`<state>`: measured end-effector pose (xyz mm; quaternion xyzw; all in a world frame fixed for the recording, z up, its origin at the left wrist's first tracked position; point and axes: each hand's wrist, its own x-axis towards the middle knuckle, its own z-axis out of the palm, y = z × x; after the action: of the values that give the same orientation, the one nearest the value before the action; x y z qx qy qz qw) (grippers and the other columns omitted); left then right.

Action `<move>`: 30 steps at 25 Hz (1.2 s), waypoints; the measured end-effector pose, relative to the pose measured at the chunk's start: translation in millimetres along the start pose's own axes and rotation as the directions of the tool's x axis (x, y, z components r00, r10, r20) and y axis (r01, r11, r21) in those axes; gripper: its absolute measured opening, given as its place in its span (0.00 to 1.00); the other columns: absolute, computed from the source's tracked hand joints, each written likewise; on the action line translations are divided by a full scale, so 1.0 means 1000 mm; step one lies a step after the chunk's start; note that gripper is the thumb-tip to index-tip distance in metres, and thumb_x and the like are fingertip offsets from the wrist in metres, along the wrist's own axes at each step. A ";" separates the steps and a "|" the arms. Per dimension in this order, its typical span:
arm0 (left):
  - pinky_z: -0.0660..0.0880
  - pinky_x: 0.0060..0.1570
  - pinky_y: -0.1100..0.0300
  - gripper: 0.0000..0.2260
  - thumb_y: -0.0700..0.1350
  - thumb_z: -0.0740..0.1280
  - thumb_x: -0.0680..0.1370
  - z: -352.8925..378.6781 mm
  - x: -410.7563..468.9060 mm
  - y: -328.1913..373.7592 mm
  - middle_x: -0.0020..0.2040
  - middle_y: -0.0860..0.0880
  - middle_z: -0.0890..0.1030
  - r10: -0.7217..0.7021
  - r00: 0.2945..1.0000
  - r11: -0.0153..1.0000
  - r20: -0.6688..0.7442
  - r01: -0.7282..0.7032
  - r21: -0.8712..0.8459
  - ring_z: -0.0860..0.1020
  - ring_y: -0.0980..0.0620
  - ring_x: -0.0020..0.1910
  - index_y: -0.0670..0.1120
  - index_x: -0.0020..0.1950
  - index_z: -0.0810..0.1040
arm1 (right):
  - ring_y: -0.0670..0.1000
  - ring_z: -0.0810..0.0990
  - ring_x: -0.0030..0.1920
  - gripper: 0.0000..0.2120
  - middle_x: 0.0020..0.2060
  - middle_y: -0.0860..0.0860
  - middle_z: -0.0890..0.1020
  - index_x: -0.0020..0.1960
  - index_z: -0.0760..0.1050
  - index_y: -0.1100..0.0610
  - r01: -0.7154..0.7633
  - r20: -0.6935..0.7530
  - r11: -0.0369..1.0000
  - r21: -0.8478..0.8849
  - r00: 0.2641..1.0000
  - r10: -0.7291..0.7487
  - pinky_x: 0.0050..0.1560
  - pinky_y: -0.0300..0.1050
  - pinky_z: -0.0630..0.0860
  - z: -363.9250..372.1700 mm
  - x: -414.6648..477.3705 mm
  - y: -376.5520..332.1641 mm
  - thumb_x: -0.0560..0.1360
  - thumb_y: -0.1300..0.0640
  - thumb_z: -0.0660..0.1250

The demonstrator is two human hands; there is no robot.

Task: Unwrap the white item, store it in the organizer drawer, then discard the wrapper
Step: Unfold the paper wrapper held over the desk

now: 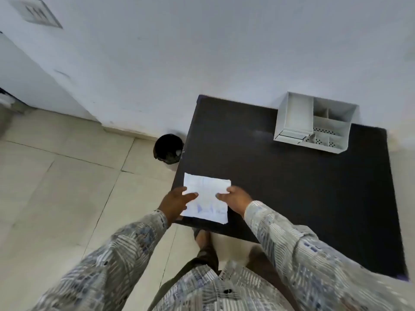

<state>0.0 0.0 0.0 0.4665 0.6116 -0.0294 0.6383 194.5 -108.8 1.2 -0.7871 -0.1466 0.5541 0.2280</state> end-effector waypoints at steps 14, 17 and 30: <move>0.81 0.50 0.47 0.30 0.67 0.70 0.77 0.006 0.011 0.009 0.69 0.43 0.80 -0.251 0.930 0.964 0.269 0.264 -0.015 0.83 0.39 0.60 0.47 0.70 0.77 | 0.55 0.86 0.58 0.13 0.58 0.52 0.87 0.61 0.85 0.55 -0.002 0.035 0.997 -0.079 0.999 0.005 0.64 0.51 0.80 0.002 0.015 -0.015 0.79 0.52 0.73; 0.84 0.58 0.42 0.44 0.73 0.72 0.70 0.014 0.007 0.024 0.67 0.38 0.81 -0.290 0.897 0.913 0.335 0.364 -0.184 0.85 0.37 0.61 0.40 0.71 0.75 | 0.57 0.85 0.58 0.11 0.56 0.53 0.88 0.57 0.87 0.53 0.108 0.010 0.934 -0.340 0.994 -0.111 0.63 0.50 0.80 0.007 -0.003 -0.019 0.81 0.50 0.69; 0.84 0.57 0.39 0.23 0.26 0.65 0.79 0.066 -0.064 0.136 0.68 0.35 0.82 0.227 0.768 0.894 0.598 0.080 -0.442 0.83 0.33 0.64 0.40 0.73 0.77 | 0.45 0.76 0.63 0.16 0.58 0.42 0.83 0.65 0.83 0.50 0.453 -0.308 0.762 -0.462 0.724 -0.617 0.69 0.40 0.68 -0.103 -0.139 -0.040 0.77 0.51 0.74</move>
<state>116.2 0.6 115.4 0.2955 0.3303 -0.0198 0.8962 244.0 -161.7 163.1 -0.8409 -0.4129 0.2323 0.2616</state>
